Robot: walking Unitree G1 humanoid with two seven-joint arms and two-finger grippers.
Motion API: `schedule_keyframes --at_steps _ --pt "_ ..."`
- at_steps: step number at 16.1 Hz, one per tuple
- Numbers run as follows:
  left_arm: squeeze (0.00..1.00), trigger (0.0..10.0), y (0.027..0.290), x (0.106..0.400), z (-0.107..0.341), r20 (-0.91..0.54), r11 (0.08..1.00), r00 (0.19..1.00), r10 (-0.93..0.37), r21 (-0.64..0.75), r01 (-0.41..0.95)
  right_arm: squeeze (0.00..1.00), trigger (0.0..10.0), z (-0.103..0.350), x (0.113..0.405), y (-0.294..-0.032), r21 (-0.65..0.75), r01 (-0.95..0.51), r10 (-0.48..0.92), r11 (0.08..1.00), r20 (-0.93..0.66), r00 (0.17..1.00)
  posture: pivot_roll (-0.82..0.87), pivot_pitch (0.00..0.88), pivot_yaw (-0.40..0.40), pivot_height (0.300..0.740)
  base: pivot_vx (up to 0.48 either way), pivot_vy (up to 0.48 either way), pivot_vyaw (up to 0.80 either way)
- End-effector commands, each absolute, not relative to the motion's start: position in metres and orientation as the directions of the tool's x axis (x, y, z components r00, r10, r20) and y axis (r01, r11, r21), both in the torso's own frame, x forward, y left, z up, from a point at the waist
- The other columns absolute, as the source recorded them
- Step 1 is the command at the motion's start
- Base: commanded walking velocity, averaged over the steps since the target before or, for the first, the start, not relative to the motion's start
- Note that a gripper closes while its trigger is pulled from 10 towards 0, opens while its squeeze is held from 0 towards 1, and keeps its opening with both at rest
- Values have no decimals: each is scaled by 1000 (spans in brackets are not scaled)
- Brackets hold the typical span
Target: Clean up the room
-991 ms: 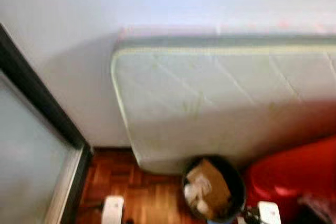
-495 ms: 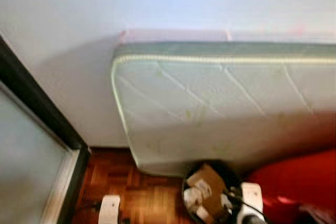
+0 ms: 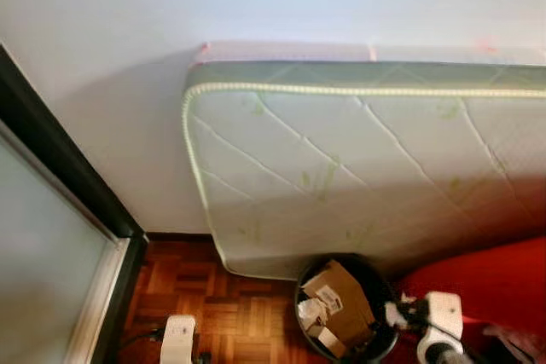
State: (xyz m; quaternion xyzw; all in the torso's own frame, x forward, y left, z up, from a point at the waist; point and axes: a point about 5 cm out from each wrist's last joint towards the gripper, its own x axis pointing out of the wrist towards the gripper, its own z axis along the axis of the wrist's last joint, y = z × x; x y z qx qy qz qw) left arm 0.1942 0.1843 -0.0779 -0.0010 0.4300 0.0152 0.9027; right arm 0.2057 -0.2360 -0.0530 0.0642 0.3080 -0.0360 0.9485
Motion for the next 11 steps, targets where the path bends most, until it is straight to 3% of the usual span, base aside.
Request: schedule_keyframes --at_steps 1,5,11 --pt "0 10000 188 194 -77 -765 999 643 46 17 -52 0 10000 -50 210 -234 117 104 -20 988 -566 824 -68 183 -38 740 0 0 0" --pt "0 10000 188 224 -58 -661 998 749 49 3 -63 0 10000 -42 238 -185 165 -25 106 986 -508 855 -64 195 -40 740 0 0 0" --pt "0 10000 175 262 -26 -472 999 881 18 -28 -35 0 10000 -31 255 -155 153 -22 90 988 -452 888 -70 214 -39 740 0 0 0"
